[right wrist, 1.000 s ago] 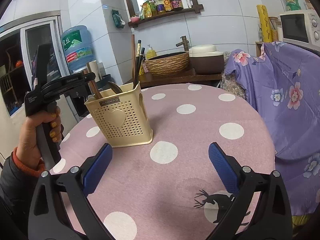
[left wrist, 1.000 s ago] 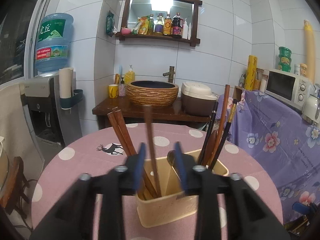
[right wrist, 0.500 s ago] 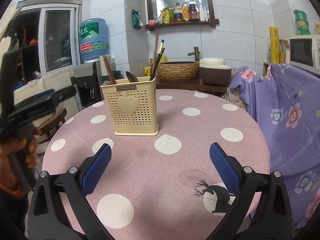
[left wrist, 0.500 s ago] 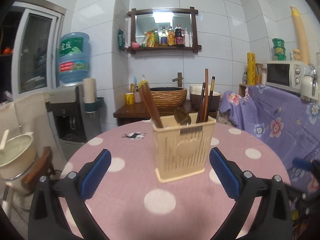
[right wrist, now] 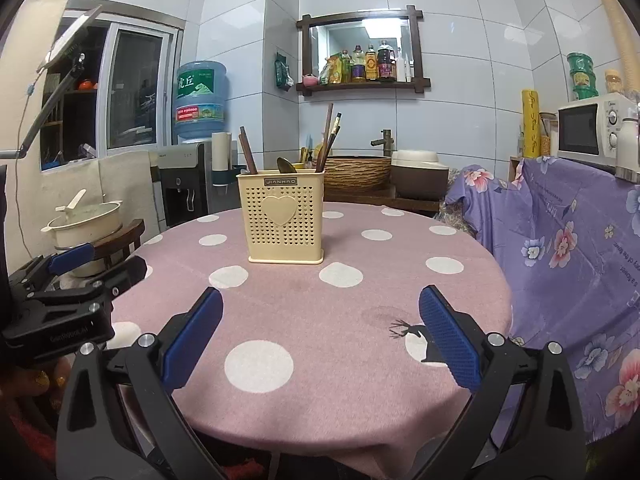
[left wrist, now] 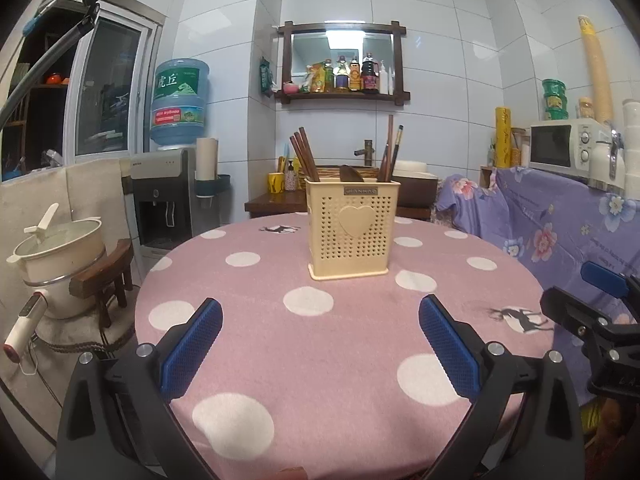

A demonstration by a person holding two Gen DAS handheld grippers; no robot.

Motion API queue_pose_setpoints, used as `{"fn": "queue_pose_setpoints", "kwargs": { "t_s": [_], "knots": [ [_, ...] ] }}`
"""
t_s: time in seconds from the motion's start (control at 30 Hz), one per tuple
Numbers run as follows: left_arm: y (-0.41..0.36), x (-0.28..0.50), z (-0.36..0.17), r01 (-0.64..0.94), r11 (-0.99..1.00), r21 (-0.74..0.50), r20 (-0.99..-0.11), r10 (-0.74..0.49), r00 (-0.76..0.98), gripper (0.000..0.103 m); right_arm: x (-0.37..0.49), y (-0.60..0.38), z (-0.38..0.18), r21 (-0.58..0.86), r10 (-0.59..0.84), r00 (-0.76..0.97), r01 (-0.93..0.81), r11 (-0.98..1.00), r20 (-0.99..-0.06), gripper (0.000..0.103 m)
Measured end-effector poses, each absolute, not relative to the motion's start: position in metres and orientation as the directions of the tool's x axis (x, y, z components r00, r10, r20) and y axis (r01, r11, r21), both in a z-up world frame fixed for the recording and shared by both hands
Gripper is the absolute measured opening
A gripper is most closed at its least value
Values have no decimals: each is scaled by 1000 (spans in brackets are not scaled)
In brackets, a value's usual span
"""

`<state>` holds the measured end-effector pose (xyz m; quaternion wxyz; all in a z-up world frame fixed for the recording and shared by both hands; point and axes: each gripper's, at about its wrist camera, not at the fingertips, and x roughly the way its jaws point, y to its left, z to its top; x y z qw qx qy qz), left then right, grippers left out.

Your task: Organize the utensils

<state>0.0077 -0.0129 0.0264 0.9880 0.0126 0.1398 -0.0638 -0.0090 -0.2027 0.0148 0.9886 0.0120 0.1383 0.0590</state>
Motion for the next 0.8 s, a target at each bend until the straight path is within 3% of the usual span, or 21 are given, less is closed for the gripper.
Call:
{"fn": "queue_pose_setpoints", "kwargs": {
  "t_s": [0.8],
  "knots": [
    [1,-10,22,90,996,-20,-284,-92,955,97,-15,-196,15,50,152,948,-143,988,-281,97]
  ]
}}
